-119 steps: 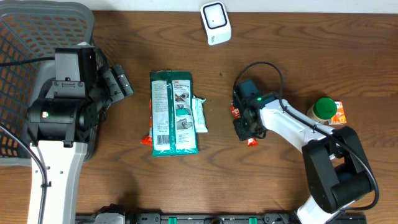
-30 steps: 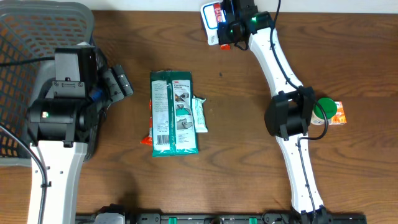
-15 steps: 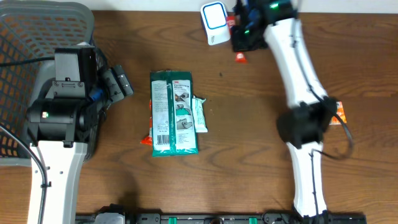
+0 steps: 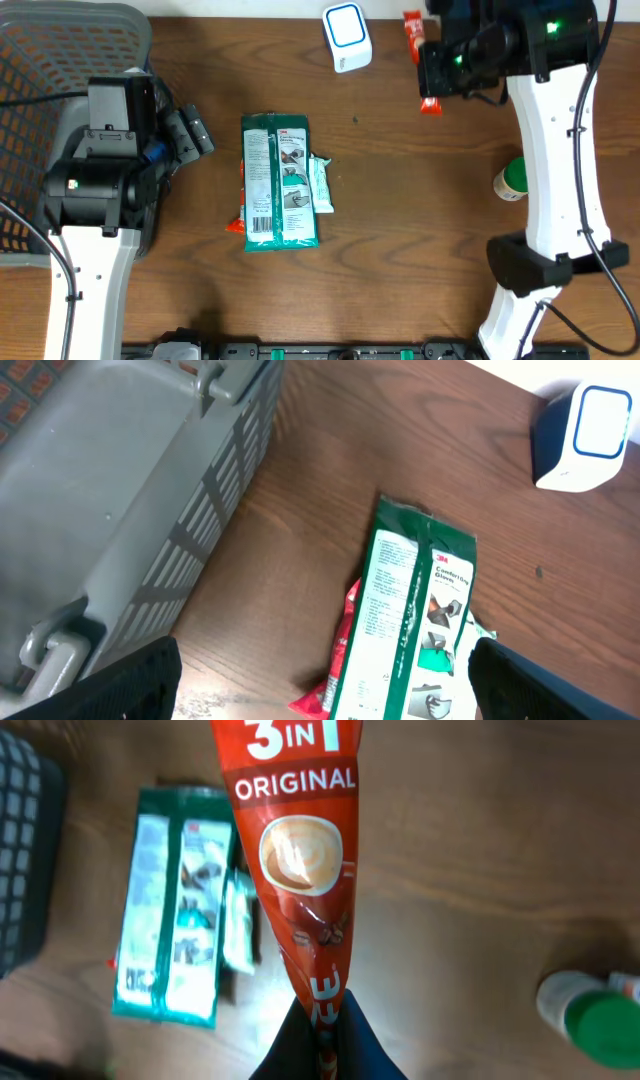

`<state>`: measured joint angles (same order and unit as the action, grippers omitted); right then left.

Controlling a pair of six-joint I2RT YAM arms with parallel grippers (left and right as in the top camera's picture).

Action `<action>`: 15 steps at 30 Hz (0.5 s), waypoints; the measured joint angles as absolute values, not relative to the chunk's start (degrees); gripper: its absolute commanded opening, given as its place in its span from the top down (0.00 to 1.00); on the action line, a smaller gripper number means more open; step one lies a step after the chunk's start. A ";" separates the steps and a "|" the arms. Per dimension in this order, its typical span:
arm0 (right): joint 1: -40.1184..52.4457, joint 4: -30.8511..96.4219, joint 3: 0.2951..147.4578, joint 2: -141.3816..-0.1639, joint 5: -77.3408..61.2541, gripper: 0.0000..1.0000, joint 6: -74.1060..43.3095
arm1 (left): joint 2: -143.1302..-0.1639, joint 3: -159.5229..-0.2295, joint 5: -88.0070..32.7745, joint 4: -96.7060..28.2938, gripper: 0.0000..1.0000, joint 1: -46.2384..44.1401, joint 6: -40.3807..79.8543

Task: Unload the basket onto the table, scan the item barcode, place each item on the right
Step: 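Carry the sachet right and lower it beside the Knorr jar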

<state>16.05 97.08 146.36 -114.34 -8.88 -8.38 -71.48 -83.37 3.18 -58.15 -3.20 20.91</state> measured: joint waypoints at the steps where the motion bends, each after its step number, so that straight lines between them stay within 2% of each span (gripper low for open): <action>1: 16.43 97.03 143.92 -112.92 -8.40 0.99 -8.73 | -71.48 -83.37 3.18 -58.15 0.09 -3.20 20.91; 8: 16.99 96.36 120.68 -98.24 3.77 0.99 -16.60 | -71.48 -83.37 3.18 -58.17 0.09 -3.20 20.91; 15: 16.99 81.06 94.30 -94.00 19.35 0.99 -21.47 | -71.48 -83.37 3.22 -58.11 0.08 -3.20 20.91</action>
<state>16.99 81.06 94.30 -94.00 19.35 -21.47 -71.48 -83.37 3.22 -58.11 -3.20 20.91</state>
